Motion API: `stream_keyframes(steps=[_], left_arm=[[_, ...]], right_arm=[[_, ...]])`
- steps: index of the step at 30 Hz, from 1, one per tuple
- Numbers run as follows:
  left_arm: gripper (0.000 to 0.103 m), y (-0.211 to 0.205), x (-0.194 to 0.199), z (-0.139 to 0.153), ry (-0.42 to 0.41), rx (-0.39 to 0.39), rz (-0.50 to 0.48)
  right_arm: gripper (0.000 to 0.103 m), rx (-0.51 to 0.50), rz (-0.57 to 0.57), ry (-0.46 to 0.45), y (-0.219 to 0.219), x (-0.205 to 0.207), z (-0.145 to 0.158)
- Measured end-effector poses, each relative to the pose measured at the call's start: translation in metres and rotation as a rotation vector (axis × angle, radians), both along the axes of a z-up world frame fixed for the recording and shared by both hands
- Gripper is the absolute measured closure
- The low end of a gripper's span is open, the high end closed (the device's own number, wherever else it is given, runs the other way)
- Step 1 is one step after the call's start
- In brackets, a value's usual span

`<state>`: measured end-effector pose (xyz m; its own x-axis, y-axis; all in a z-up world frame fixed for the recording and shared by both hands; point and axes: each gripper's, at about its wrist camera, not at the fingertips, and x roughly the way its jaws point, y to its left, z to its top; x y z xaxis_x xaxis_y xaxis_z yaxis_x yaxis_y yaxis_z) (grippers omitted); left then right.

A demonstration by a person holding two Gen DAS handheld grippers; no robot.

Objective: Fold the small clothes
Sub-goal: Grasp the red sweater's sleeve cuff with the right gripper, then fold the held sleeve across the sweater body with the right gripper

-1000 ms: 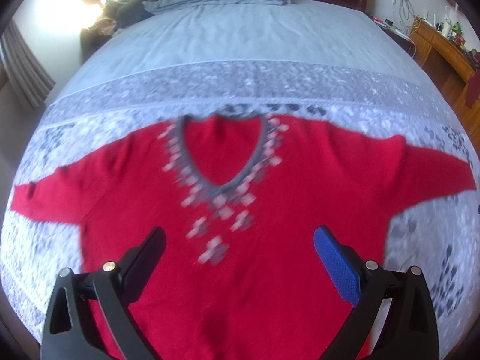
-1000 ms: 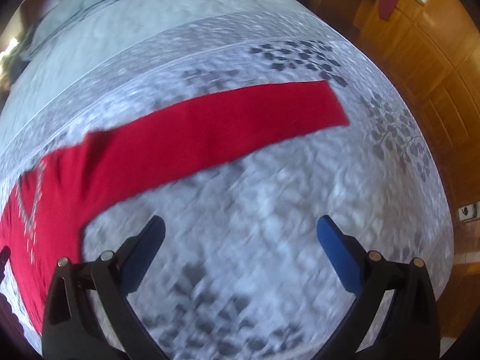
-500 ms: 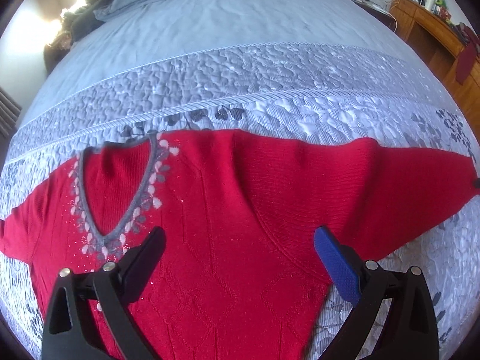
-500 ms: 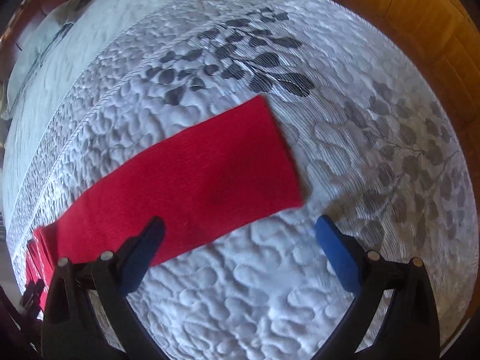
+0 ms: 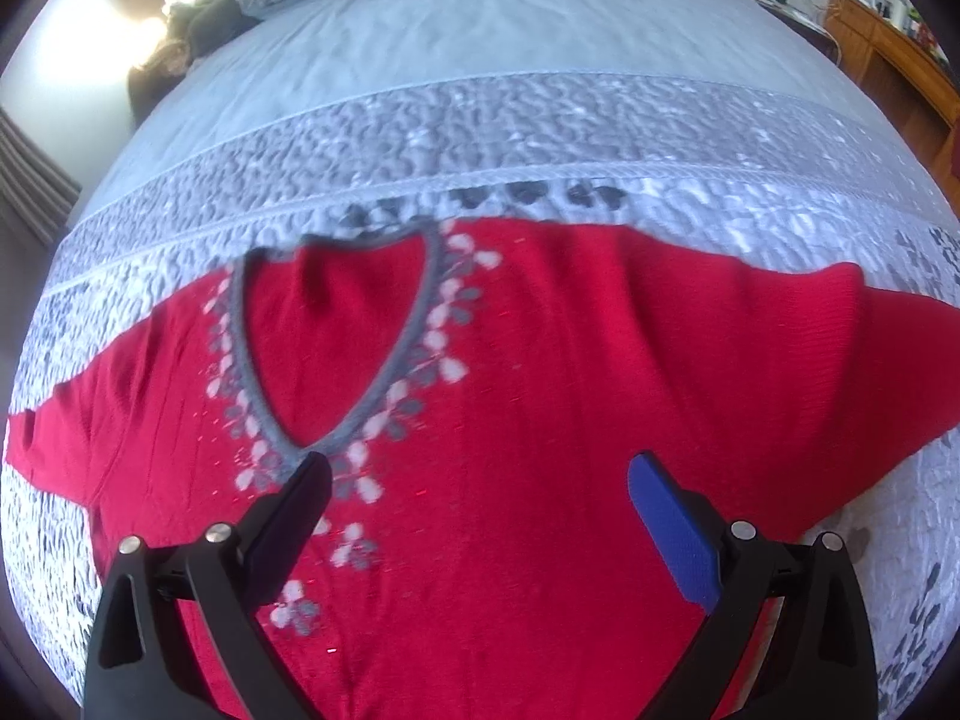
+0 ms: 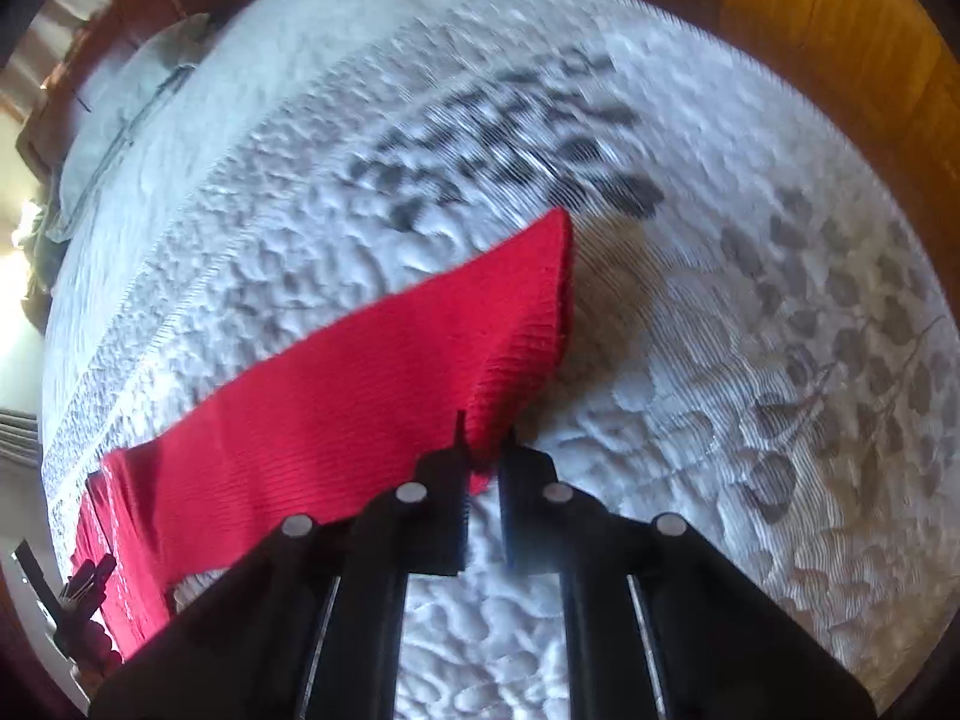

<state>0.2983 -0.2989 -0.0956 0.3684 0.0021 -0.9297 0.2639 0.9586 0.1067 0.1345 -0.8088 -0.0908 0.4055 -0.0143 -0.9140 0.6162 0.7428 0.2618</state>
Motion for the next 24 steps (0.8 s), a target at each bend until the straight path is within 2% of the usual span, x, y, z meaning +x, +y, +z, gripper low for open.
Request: stream_keyframes(steps=[2, 5, 10, 16, 20, 24], left_arm=[[0.004, 0.021, 0.0, 0.003, -0.001, 0.004, 0.022], [0.004, 0.056, -0.003, 0.007, -0.015, 0.004, 0.057], [0.004, 0.125, -0.009, 0.011, -0.01, -0.009, 0.129], [0.004, 0.182, -0.013, 0.014, -0.004, -0.008, 0.181], [0.004, 0.213, -0.009, 0.014, -0.003, -0.001, 0.212], [0.004, 0.239, -0.006, 0.011, 0.001, 0.001, 0.239]], right_arm=[[0.096, -0.014, 0.005, -0.046, 0.015, 0.003, 0.016], [0.096, -0.06, 0.091, -0.097, 0.059, 0.016, 0.046], [0.096, -0.119, 0.275, -0.121, 0.163, 0.053, 0.073], [0.096, -0.095, 0.479, -0.091, 0.305, 0.105, 0.05], [0.096, -0.081, 0.583, -0.082, 0.38, 0.128, 0.033], [0.096, -0.025, 0.686, -0.085, 0.449, 0.14, 0.02]])
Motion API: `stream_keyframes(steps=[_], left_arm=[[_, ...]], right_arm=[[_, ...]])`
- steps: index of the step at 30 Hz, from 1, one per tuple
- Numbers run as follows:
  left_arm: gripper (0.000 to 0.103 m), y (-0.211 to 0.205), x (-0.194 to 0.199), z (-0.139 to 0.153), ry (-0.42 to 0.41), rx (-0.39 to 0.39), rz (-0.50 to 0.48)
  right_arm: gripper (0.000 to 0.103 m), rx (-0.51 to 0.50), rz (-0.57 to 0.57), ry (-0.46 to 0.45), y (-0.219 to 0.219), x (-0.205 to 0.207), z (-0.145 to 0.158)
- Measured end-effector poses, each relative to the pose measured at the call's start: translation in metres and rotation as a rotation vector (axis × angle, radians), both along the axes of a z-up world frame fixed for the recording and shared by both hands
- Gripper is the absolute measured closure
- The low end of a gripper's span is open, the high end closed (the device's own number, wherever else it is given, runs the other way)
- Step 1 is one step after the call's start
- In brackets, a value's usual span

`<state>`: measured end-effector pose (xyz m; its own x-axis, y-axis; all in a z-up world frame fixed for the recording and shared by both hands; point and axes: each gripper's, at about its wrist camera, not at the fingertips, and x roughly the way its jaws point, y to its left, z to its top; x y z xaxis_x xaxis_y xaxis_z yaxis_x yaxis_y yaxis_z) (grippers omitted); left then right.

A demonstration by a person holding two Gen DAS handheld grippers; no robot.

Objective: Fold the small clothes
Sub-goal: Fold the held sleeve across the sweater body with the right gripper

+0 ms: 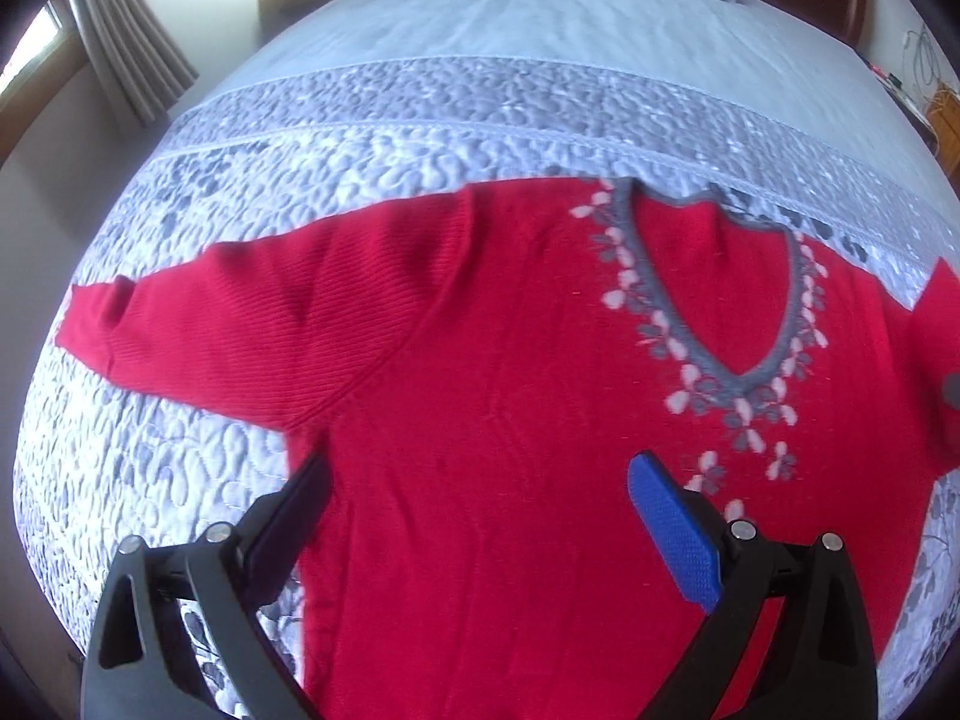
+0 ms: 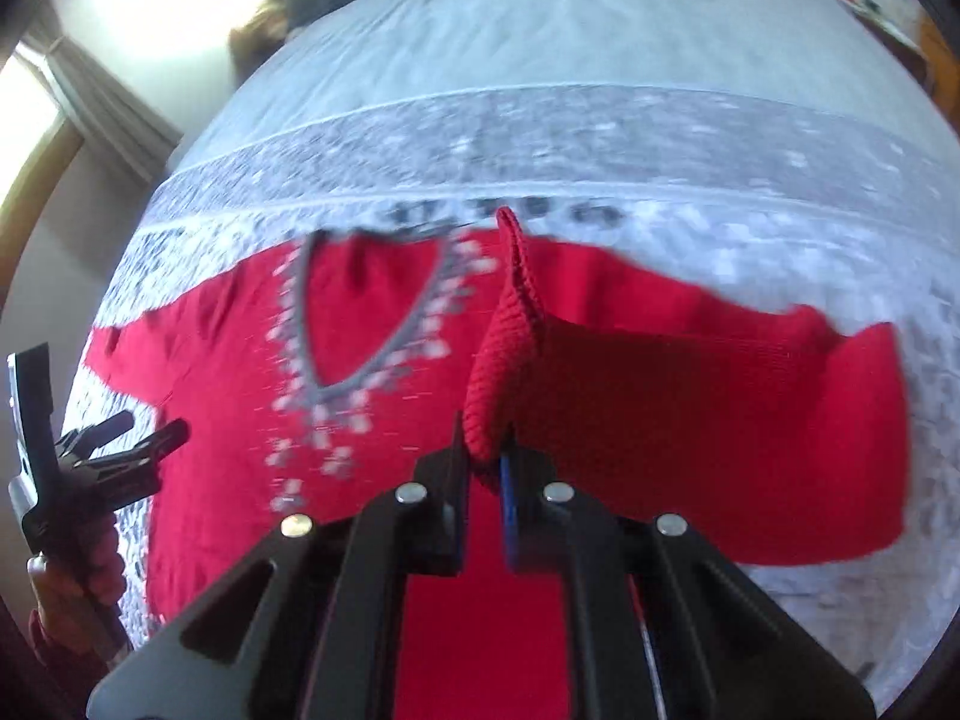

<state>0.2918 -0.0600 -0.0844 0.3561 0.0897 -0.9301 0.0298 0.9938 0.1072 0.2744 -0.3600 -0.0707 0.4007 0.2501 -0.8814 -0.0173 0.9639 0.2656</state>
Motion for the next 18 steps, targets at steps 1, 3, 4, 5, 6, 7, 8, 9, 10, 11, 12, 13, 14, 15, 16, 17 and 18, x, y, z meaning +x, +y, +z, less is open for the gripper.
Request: stream_keyframes(steps=[1, 3, 4, 5, 6, 7, 8, 9, 10, 11, 12, 13, 14, 15, 16, 17, 18], left_arm=[[0.004, 0.004, 0.0, -0.001, 0.002, -0.003, 0.007], [0.004, 0.014, -0.001, -0.003, 0.007, -0.018, 0.022], [0.004, 0.016, -0.001, -0.005, 0.012, -0.028, 0.026], [0.004, 0.016, -0.001, -0.006, 0.016, -0.042, 0.026], [0.004, 0.015, -0.002, -0.007, 0.02, -0.055, 0.023], [0.004, 0.012, -0.004, -0.008, 0.021, -0.071, 0.015], [0.004, 0.008, -0.006, -0.007, 0.022, -0.096, -0.001], [0.004, 0.002, -0.007, -0.007, 0.025, -0.122, -0.021], [0.004, -0.006, -0.009, -0.007, 0.034, -0.147, -0.042], [0.004, -0.017, -0.01, -0.008, 0.052, -0.189, -0.072], [0.004, -0.024, -0.011, -0.01, 0.069, -0.22, -0.091], [0.004, -0.034, -0.011, -0.012, 0.089, -0.253, -0.107], [0.004, -0.049, -0.01, -0.016, 0.118, -0.293, -0.124], [0.004, -0.057, -0.01, -0.02, 0.138, -0.316, -0.132], [0.005, -0.067, -0.008, -0.024, 0.158, -0.338, -0.137], [0.005, -0.078, -0.006, -0.03, 0.176, -0.348, -0.142], [0.005, -0.086, -0.008, -0.034, 0.19, -0.344, -0.144]], right_arm=[[0.096, 0.0, 0.02, 0.003, 0.014, 0.002, -0.004], [0.092, 0.045, 0.064, 0.026, 0.039, 0.008, -0.015], [0.088, 0.083, 0.08, 0.036, 0.045, 0.009, -0.019], [0.077, 0.107, 0.092, 0.053, 0.051, 0.01, -0.025], [0.064, 0.109, 0.097, 0.067, 0.053, 0.01, -0.028], [0.063, 0.107, 0.104, 0.067, 0.053, 0.006, -0.028], [0.065, 0.108, 0.107, 0.055, 0.049, 0.003, -0.026], [0.068, 0.11, 0.1, 0.032, 0.04, -0.004, -0.021], [0.068, 0.114, 0.085, 0.017, 0.031, -0.009, -0.016], [0.066, 0.122, 0.056, -0.004, 0.016, -0.016, -0.01], [0.066, 0.122, 0.035, -0.018, 0.002, -0.023, -0.005], [0.066, 0.113, 0.016, -0.032, -0.012, -0.031, 0.0], [0.066, 0.097, 0.003, -0.038, -0.024, -0.04, 0.003], [0.066, 0.082, -0.005, -0.036, -0.034, -0.047, 0.004], [0.066, 0.065, -0.012, -0.028, -0.044, -0.056, 0.004], [0.066, 0.057, -0.013, -0.021, -0.049, -0.061, 0.002], [0.066, 0.047, -0.013, -0.013, -0.055, -0.068, -0.001]])
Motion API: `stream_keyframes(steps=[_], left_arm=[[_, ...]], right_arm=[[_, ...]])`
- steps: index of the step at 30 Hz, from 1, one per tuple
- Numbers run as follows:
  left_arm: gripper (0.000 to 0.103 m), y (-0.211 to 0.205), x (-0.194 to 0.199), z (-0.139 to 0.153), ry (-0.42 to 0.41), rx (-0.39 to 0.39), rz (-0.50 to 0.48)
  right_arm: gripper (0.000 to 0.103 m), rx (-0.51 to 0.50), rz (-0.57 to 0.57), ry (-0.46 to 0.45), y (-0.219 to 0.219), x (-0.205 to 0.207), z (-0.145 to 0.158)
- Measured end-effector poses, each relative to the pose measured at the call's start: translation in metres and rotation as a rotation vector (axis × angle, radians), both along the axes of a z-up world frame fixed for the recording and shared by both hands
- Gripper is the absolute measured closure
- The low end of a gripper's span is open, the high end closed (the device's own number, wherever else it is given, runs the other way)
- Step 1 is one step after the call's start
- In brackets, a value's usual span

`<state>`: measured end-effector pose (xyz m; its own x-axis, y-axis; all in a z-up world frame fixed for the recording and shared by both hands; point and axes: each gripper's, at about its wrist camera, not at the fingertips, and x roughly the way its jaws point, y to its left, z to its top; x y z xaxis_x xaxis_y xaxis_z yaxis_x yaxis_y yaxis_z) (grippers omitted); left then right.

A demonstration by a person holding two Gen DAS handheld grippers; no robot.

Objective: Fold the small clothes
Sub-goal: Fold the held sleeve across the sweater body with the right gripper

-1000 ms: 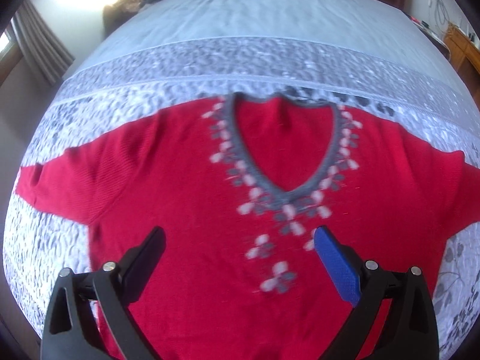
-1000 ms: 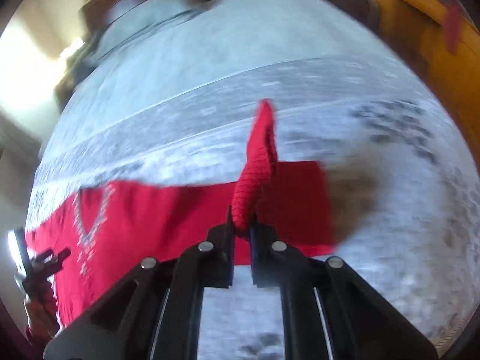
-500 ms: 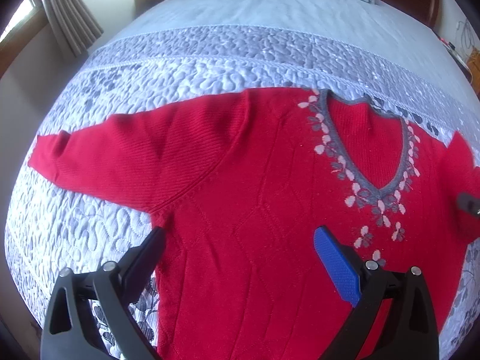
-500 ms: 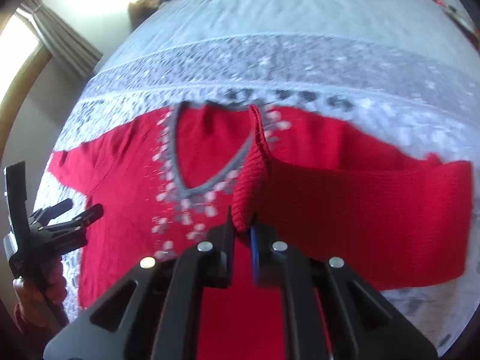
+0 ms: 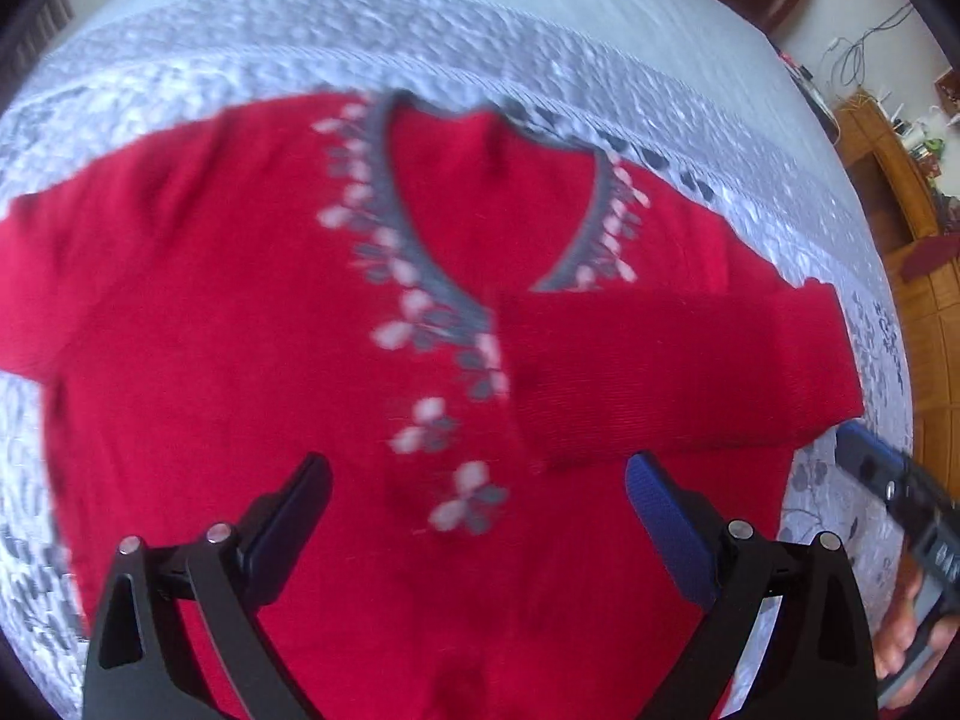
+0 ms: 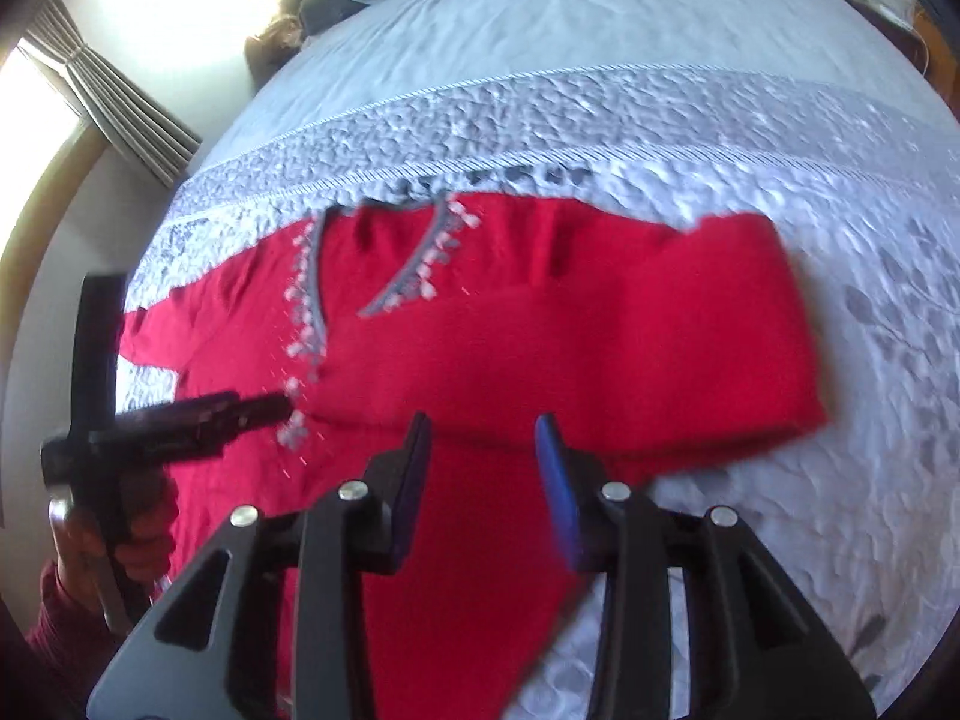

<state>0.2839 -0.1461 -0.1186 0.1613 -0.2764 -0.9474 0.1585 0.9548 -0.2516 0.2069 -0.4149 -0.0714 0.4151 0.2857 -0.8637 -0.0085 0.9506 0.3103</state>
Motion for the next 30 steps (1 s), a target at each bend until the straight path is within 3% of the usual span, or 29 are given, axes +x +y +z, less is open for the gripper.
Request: stream_keyframes(steps=[3, 5, 8, 13, 16, 17, 18, 19, 20, 25, 30], left_arm=[[0.006, -0.016, 0.006, -0.017, 0.063, -0.011, 0.007], [0.012, -0.022, 0.008, -0.021, 0.077, -0.016, 0.013], [0.031, -0.031, 0.008, -0.018, 0.07, -0.032, 0.009], [0.033, -0.039, 0.017, -0.022, 0.13, -0.094, 0.006], [0.059, -0.042, 0.022, -0.028, 0.13, -0.062, 0.02], [0.073, -0.043, 0.023, -0.029, 0.125, -0.05, 0.023], [0.08, -0.042, 0.023, -0.028, 0.114, -0.039, 0.032], [0.095, -0.037, 0.025, -0.025, 0.105, -0.041, 0.044], [0.099, -0.032, 0.025, -0.02, 0.083, -0.05, 0.067], [0.099, -0.009, 0.03, 0.021, -0.064, -0.089, 0.127], [0.099, 0.046, 0.053, 0.064, -0.241, -0.016, 0.207]], right_arm=[[0.066, -0.027, 0.001, 0.0, -0.01, -0.015, -0.004], [0.066, -0.049, 0.002, -0.011, -0.014, -0.023, -0.006], [0.066, -0.053, -0.005, -0.014, -0.017, -0.029, -0.015], [0.066, -0.037, -0.013, -0.011, -0.021, -0.034, -0.024], [0.066, -0.032, -0.011, -0.017, -0.019, -0.037, -0.025], [0.066, -0.028, -0.01, -0.021, -0.02, -0.038, -0.024], [0.066, -0.029, -0.01, -0.024, -0.02, -0.039, -0.023], [0.066, -0.033, -0.012, -0.026, -0.021, -0.04, -0.022], [0.066, -0.042, -0.02, -0.029, -0.023, -0.04, -0.021], [0.066, -0.038, -0.053, -0.028, -0.033, -0.042, -0.019], [0.066, -0.038, -0.088, -0.025, -0.042, -0.041, -0.02]])
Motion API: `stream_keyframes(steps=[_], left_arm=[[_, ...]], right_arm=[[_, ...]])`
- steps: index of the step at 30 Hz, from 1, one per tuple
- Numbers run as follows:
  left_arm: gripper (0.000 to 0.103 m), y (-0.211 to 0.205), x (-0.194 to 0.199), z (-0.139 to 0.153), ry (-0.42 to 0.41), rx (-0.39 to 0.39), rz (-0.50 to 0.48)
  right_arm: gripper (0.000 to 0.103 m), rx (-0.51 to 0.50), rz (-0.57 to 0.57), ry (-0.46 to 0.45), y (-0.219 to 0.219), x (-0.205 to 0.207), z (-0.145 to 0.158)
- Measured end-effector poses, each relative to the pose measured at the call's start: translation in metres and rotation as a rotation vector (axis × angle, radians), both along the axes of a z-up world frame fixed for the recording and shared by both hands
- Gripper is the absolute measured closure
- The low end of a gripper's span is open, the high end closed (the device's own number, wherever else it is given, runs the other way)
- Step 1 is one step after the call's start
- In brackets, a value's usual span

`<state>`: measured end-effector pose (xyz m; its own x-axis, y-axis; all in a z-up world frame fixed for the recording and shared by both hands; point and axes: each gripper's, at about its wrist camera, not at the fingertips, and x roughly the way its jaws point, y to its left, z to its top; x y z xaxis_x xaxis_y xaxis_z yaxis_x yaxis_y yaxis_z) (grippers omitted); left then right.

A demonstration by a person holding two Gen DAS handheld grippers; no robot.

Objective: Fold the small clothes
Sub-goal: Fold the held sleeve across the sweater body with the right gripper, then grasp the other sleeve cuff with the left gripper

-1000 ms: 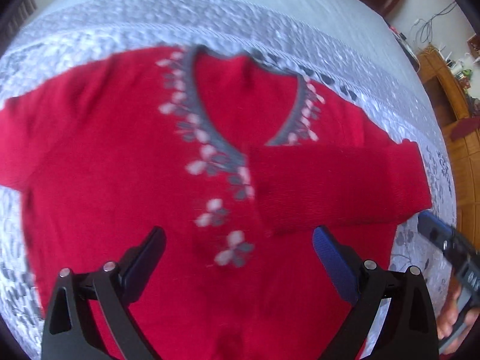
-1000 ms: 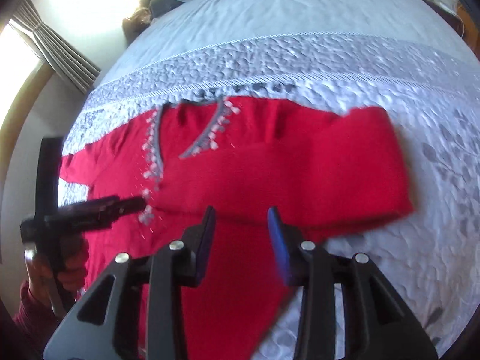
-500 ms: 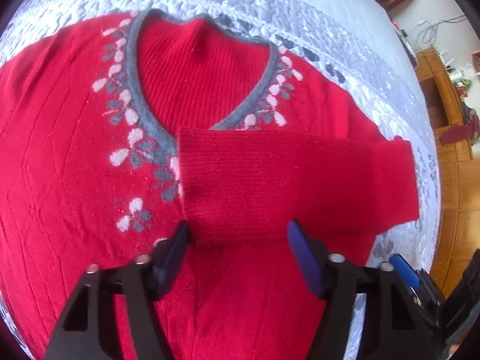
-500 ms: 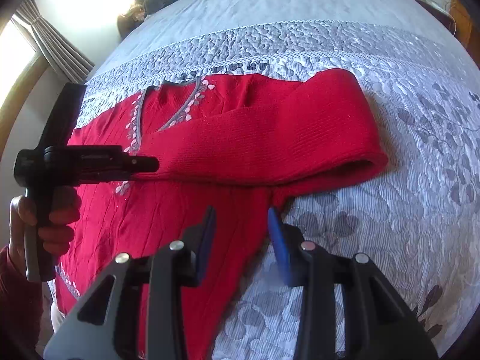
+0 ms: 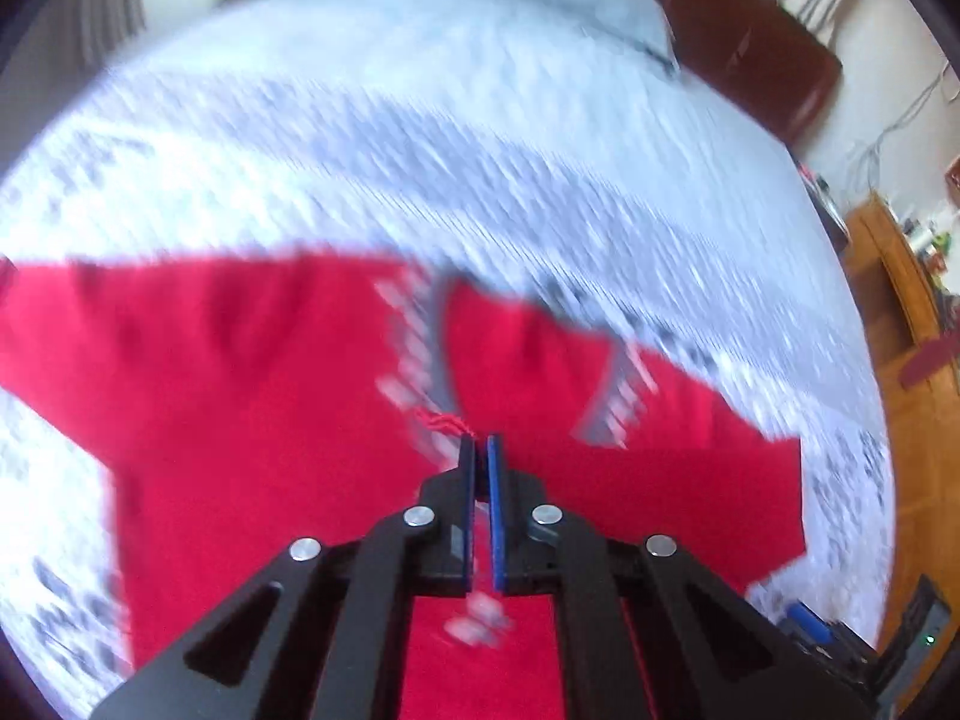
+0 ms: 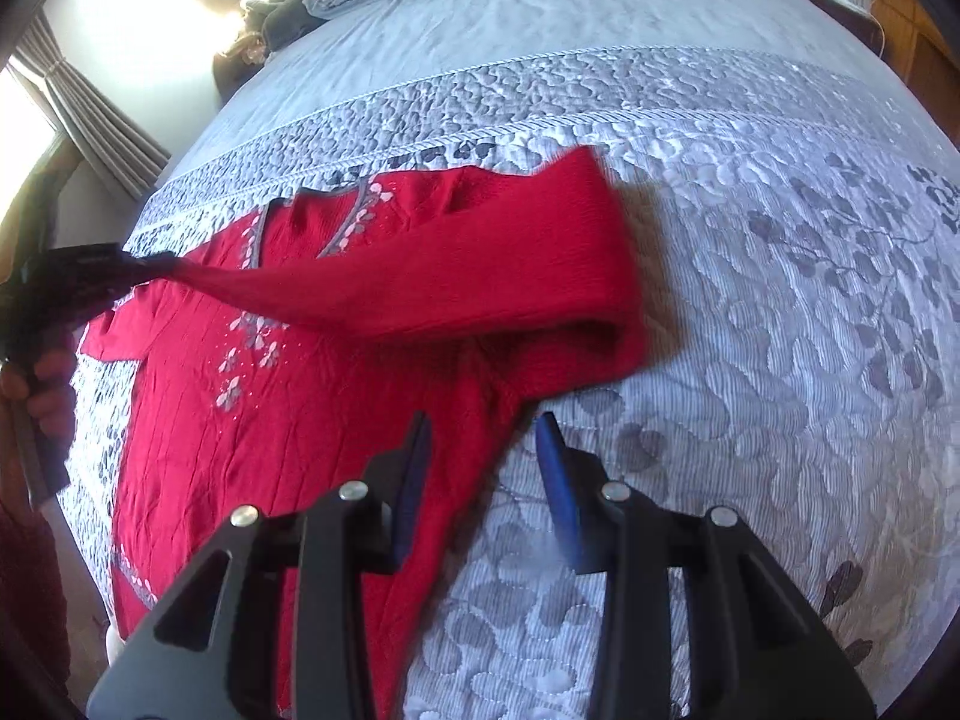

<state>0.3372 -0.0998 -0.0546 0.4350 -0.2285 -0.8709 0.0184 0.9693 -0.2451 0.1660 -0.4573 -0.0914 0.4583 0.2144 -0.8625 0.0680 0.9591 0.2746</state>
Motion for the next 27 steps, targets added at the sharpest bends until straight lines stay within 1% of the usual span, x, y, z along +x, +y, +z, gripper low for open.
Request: stream_keyframes(steps=[3, 5, 6, 8, 10, 12, 15, 16, 17, 18, 19, 20, 22, 23, 24, 26, 27], left_arm=[[0.099, 0.038, 0.014, 0.004, -0.04, 0.061, 0.064], [0.099, 0.068, 0.02, -0.001, -0.067, 0.12, 0.098], [0.099, 0.071, 0.025, -0.004, -0.064, 0.133, 0.106], [0.099, 0.079, 0.032, -0.021, -0.029, 0.132, 0.106], [0.099, 0.082, 0.036, -0.038, 0.002, 0.134, 0.103], [0.099, 0.079, 0.036, -0.051, 0.018, 0.136, 0.093], [0.099, 0.075, 0.03, -0.065, 0.033, 0.145, 0.079], [0.098, 0.076, 0.028, -0.066, 0.037, 0.144, 0.077], [0.098, 0.077, 0.027, -0.069, 0.042, 0.144, 0.077], [0.098, 0.079, 0.027, -0.074, 0.051, 0.145, 0.079], [0.098, 0.08, 0.026, -0.077, 0.059, 0.144, 0.083], [0.098, 0.081, 0.024, -0.077, 0.063, 0.141, 0.086], [0.095, 0.084, 0.022, -0.082, 0.073, 0.145, 0.096], [0.091, 0.086, 0.022, -0.088, 0.091, 0.158, 0.106], [0.091, 0.087, 0.022, -0.092, 0.102, 0.161, 0.108], [0.091, 0.086, 0.019, -0.096, 0.093, 0.169, 0.1], [0.091, 0.086, 0.018, -0.094, 0.092, 0.172, 0.094]], right_arm=[[0.065, 0.034, -0.023, 0.01, -0.004, 0.005, -0.004], [0.063, 0.082, -0.043, 0.02, -0.008, 0.012, -0.008], [0.058, 0.1, -0.053, 0.022, -0.009, 0.016, -0.009], [0.05, 0.139, -0.065, 0.03, -0.011, 0.027, -0.013], [0.049, 0.183, -0.081, 0.044, -0.013, 0.039, -0.016], [0.047, 0.222, -0.115, 0.088, -0.019, 0.055, -0.026], [0.047, 0.221, -0.137, 0.155, -0.023, 0.075, -0.042], [0.048, 0.233, -0.136, 0.177, -0.023, 0.08, -0.047], [0.064, 0.267, -0.131, 0.191, -0.022, 0.083, -0.052], [0.088, 0.282, -0.119, 0.203, -0.021, 0.085, -0.055], [0.092, 0.267, -0.11, 0.217, -0.019, 0.086, -0.055], [0.096, 0.26, -0.102, 0.211, -0.018, 0.085, -0.053], [0.097, 0.211, -0.103, 0.209, -0.018, 0.08, -0.048], [0.097, 0.179, -0.118, 0.222, -0.021, 0.077, -0.048], [0.097, 0.166, -0.137, 0.243, -0.024, 0.076, -0.053], [0.096, 0.193, -0.154, 0.266, -0.029, 0.076, -0.063], [0.096, 0.187, -0.148, 0.266, -0.027, 0.077, -0.063]])
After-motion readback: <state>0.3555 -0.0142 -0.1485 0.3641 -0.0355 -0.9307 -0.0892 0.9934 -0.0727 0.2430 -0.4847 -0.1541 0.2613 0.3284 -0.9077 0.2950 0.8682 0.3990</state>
